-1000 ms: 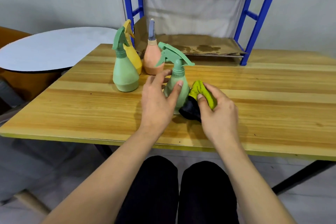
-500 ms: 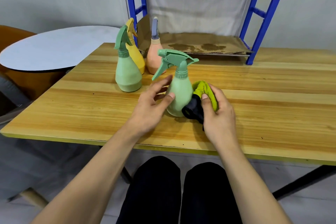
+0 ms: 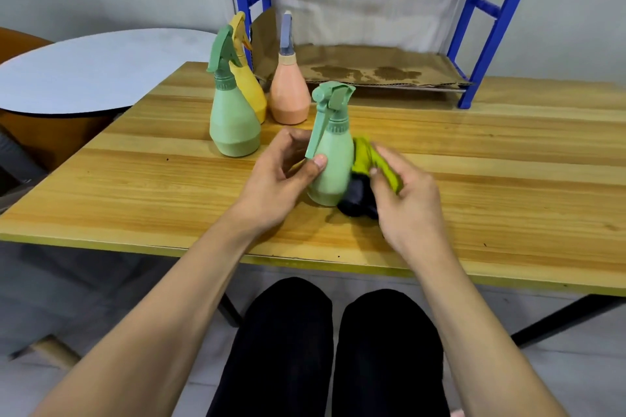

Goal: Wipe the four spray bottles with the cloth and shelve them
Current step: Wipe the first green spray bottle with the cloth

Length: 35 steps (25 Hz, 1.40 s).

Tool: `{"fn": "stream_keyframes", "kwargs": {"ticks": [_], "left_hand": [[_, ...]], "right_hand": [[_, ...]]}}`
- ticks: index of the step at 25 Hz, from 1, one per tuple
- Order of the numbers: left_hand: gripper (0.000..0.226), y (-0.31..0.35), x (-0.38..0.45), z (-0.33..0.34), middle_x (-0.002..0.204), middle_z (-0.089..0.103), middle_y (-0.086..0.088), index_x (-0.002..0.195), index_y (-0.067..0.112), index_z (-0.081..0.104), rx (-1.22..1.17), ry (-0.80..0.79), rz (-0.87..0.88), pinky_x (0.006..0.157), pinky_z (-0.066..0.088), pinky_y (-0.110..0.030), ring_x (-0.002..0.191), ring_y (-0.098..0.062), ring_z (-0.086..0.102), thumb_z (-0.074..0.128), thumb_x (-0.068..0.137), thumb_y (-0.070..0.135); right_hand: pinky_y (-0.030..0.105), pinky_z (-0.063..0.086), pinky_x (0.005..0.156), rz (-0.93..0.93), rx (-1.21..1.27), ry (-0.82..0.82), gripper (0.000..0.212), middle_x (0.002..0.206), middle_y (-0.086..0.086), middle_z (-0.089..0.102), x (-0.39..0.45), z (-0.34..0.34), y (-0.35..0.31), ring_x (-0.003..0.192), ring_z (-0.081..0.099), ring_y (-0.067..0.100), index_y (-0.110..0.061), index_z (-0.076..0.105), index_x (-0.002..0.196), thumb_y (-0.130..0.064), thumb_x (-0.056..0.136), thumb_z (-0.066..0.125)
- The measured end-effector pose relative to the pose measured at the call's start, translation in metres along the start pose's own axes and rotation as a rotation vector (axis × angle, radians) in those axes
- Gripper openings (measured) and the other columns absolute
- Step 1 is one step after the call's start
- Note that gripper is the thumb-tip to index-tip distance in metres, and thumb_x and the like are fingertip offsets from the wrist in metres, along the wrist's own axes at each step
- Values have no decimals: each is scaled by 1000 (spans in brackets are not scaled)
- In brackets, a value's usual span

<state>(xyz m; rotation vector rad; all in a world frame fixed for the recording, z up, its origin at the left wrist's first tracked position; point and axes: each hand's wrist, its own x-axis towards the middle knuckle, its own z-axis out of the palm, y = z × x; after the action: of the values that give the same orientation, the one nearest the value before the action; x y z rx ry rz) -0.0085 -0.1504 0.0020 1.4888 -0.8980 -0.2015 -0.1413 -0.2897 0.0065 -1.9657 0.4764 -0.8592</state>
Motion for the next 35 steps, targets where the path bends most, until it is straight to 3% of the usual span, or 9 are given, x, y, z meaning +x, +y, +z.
{"fn": "stream_keyframes", "kwargs": {"ticks": [4, 10, 15, 21, 25, 27, 29, 32, 35], "left_hand": [[22, 2, 2, -3, 115, 69, 10, 110, 23, 57, -14, -6, -20, 94, 51, -19, 113, -3, 66, 67, 96, 8], [26, 1, 5, -2, 123, 68, 1, 117, 8, 54, 15, 8, 9, 92, 52, -20, 114, -7, 67, 69, 96, 8], [26, 2, 3, 1, 125, 68, 7, 111, 25, 56, 25, 5, -15, 91, 55, -24, 119, -10, 67, 73, 94, 16], [29, -1, 6, 3, 123, 68, 4, 109, 32, 55, 100, 104, 9, 96, 59, -46, 116, -14, 68, 77, 91, 25], [47, -1, 4, 16, 123, 65, 11, 128, 32, 54, 168, 187, -22, 92, 60, -39, 114, -9, 65, 79, 88, 34], [67, 1, 9, 22, 121, 58, 10, 145, 32, 46, 270, 207, -27, 90, 58, -35, 112, -15, 62, 78, 87, 42], [68, 4, 17, 26, 120, 50, 5, 144, 31, 50, 462, 233, -35, 95, 52, -35, 110, -18, 57, 77, 84, 50], [60, 18, 25, 33, 126, 52, 1, 129, 23, 54, 530, 261, -93, 96, 44, -22, 108, -9, 52, 82, 81, 48], [50, 28, 28, 16, 141, 54, 7, 141, 30, 48, 452, 95, -113, 104, 49, -35, 119, -14, 59, 63, 97, 48]], "right_hand": [[12, 40, 105, 29, -47, 0, 38, 129, -12, 66, 2, -1, -4, 120, 59, 2, -27, 65, 132, -13, 97, 58], [23, 43, 108, -79, -23, 62, 39, 131, -11, 66, 9, 13, -19, 122, 59, 4, -27, 63, 134, -16, 98, 56], [23, 46, 101, 27, -125, 36, 35, 122, -12, 69, 5, -1, -12, 115, 64, 13, -25, 67, 129, -16, 97, 57], [30, 46, 107, -35, -19, 69, 38, 129, -8, 67, 5, 14, -12, 120, 61, 8, -25, 64, 133, -16, 98, 56], [11, 34, 102, 1, -119, 67, 41, 131, -11, 61, -15, 7, 10, 124, 55, 8, -27, 60, 138, -17, 99, 57], [8, 31, 99, 11, -123, 49, 48, 136, -13, 57, -14, 6, 10, 123, 51, 3, -30, 53, 143, -22, 97, 60], [7, 31, 99, 3, -107, 11, 54, 142, -12, 54, -15, 7, 9, 124, 49, 2, -30, 47, 147, -21, 96, 61], [18, 37, 108, -30, -95, 26, 50, 143, -5, 56, -16, 8, 13, 130, 51, 9, -27, 48, 147, -17, 99, 56], [24, 39, 110, -18, -72, 70, 47, 142, -5, 57, -13, 12, 16, 130, 52, 9, -26, 50, 146, -17, 101, 54]]}}
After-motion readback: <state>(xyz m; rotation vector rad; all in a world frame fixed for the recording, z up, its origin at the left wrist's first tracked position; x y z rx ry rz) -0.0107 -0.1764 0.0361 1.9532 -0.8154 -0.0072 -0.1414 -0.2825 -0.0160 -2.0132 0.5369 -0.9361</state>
